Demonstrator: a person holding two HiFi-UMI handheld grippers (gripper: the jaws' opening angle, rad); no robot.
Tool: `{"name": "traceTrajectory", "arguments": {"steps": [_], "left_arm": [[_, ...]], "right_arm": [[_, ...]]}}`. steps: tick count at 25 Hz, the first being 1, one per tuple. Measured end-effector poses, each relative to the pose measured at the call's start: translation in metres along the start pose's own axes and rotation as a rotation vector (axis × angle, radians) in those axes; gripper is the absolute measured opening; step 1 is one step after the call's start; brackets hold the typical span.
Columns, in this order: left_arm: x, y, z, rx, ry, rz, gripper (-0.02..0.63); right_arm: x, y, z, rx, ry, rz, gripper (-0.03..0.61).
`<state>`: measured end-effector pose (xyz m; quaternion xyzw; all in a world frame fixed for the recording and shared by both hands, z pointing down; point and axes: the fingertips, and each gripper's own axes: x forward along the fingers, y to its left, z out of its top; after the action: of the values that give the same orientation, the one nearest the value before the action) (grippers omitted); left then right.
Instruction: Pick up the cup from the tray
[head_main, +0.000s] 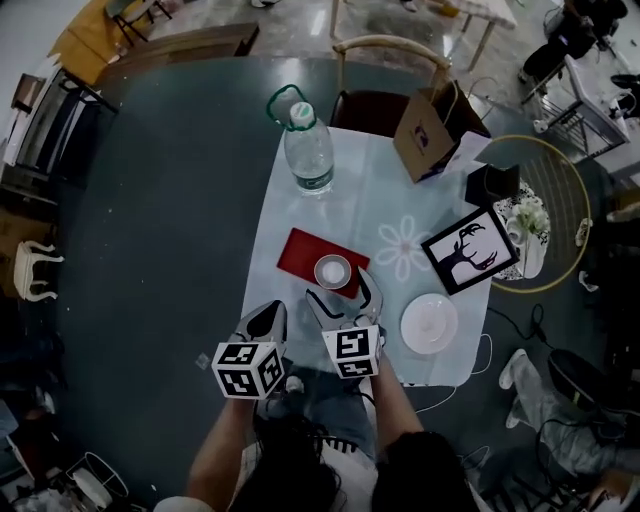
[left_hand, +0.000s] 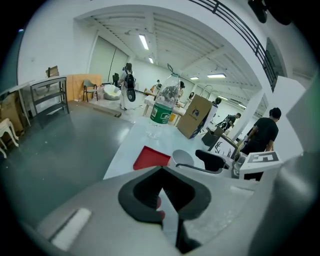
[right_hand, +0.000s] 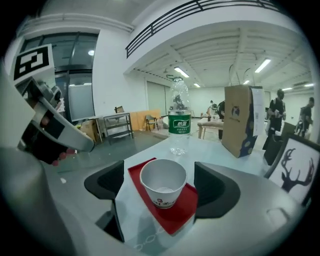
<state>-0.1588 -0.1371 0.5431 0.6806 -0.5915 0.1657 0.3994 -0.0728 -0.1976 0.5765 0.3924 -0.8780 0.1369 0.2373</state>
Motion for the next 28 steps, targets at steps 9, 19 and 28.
{"name": "traceTrajectory", "arguments": {"steps": [9,19,28], "left_arm": [[0.022,0.007,-0.008,-0.015,0.046,0.034,0.0],[0.027,-0.007,-0.01,-0.024,0.089,0.034,0.0],[0.029,-0.014,-0.009,-0.007,0.07,0.02,0.0]], "right_arm": [[0.032,-0.004,-0.016,-0.031,0.042,0.029,0.453],[0.035,-0.012,-0.012,-0.036,0.029,0.057,0.396],[0.015,-0.025,0.008,0.03,-0.036,0.026,0.394]]}}
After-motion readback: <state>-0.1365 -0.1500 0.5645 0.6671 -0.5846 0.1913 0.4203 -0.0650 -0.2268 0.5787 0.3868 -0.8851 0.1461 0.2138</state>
